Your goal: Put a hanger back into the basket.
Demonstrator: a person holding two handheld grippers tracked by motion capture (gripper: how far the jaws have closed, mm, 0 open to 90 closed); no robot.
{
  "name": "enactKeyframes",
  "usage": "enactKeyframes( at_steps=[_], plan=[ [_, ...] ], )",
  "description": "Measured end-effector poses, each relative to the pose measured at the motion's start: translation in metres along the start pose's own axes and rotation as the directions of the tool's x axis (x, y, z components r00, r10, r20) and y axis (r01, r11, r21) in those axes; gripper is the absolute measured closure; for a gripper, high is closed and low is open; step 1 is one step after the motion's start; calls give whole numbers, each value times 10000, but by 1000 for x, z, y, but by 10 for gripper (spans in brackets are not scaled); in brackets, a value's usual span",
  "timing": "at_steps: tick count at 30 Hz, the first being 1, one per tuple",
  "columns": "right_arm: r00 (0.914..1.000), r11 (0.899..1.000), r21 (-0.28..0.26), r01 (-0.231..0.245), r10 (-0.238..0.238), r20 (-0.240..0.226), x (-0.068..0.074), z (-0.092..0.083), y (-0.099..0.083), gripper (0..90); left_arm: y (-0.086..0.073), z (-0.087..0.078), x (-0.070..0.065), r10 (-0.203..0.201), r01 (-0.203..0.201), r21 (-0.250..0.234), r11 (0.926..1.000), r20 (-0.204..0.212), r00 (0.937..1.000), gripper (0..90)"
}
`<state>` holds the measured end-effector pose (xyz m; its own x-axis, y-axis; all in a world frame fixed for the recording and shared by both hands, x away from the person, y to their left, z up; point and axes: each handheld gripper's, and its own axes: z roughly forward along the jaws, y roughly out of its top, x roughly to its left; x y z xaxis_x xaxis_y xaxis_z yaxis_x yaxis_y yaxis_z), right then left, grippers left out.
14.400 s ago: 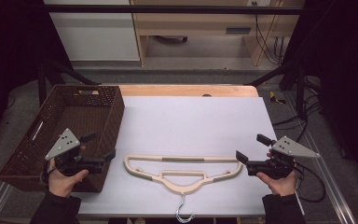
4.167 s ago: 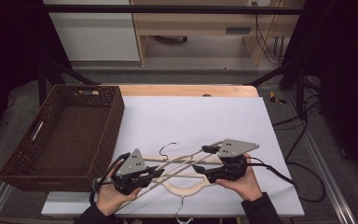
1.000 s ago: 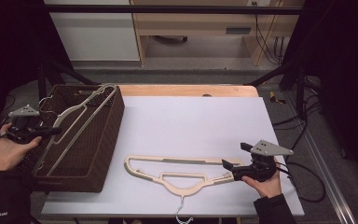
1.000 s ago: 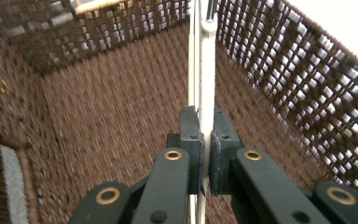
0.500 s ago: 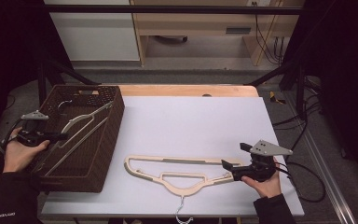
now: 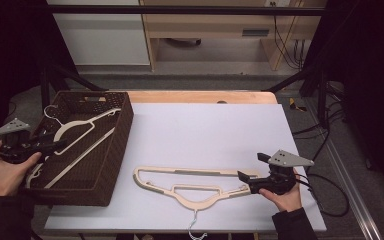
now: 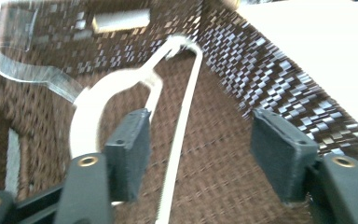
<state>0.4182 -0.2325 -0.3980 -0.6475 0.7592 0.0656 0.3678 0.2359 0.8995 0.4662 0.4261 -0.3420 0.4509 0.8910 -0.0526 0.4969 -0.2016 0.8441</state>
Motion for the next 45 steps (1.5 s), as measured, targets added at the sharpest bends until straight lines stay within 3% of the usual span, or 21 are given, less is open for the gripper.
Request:
enactKeyframes(
  at_steps=[9,16,20,25,27,33,41,45],
  plan=[
    [9999,9999,20,127,-127,-60,0,0,0,53,7,-2,-61,747,-632,-1299,9895,858,9935,278],
    [9993,9993,138,341,-339,-158,2,0,1,59,10,11,-108,1282,-1024,-1575,9822,1636,9782,253],
    [9986,9989,158,447,-442,-285,3,1,1,59,7,16,-130,1365,-962,-1905,9770,2113,9678,253],
    [9977,9982,256,551,-541,-406,5,2,0,60,-1,25,-149,1580,-1138,-1871,9757,2415,9574,251],
    [9974,9978,322,578,-564,-447,5,3,-1,59,-4,30,-156,1632,-1170,-1820,9763,2646,9504,253],
    [9947,9951,619,770,-725,-724,8,6,-4,59,-14,47,-175,1832,-1415,-1589,9771,2896,9395,256],
    [9905,9889,1186,898,-763,-1142,10,13,-9,70,-22,55,-190,2041,-1635,-1502,9750,3158,9266,254],
    [9867,9797,1652,1133,-915,-1344,11,19,-13,78,-25,58,-197,2181,-1792,-1451,9731,3269,9196,253]
  ],
)
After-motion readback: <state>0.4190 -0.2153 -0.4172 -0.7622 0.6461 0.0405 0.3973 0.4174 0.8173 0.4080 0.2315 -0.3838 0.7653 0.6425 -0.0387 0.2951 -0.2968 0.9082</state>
